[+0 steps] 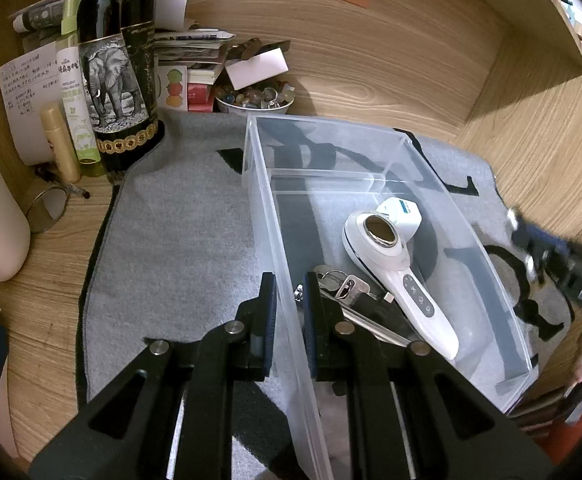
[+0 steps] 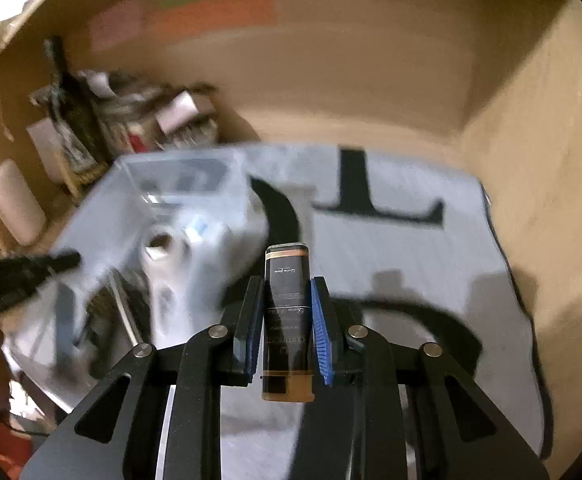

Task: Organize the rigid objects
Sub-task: 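Carry the battery into the box and open the right gripper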

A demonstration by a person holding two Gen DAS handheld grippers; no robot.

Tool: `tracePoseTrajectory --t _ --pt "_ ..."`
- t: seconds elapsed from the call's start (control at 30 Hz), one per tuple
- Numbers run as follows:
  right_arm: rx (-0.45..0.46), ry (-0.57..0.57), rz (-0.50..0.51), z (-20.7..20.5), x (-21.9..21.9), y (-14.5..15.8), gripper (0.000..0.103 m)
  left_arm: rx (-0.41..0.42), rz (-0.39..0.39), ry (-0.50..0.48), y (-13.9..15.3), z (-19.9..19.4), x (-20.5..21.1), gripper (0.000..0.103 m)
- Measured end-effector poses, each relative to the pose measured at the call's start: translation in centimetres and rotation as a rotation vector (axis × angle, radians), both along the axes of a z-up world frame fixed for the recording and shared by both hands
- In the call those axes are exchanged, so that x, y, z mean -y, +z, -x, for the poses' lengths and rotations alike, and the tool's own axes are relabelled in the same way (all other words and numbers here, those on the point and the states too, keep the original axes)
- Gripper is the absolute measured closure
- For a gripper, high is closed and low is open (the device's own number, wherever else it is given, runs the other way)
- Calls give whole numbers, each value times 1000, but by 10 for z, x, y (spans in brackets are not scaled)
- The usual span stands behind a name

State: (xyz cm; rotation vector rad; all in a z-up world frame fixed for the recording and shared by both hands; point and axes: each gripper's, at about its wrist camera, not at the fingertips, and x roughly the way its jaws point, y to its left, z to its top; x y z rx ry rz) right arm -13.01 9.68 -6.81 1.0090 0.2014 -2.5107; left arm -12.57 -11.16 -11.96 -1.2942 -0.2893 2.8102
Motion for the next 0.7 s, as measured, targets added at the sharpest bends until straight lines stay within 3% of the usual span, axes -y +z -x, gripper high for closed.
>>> tracePoseTrajectory --t 0.2,0.33,0.47,0.7 --pt "-70 100 24 5 30 23 82 0 -1 0 0 0 0 91" --pt "-70 181 29 6 52 27 82 0 -2 0 0 0 0 91" --pt "-15 264 29 10 71 17 82 -1 -1 -1 0 -1 0 91" --pt "31 358 -78 4 99 -10 82 0 -1 0 0 0 0 91"
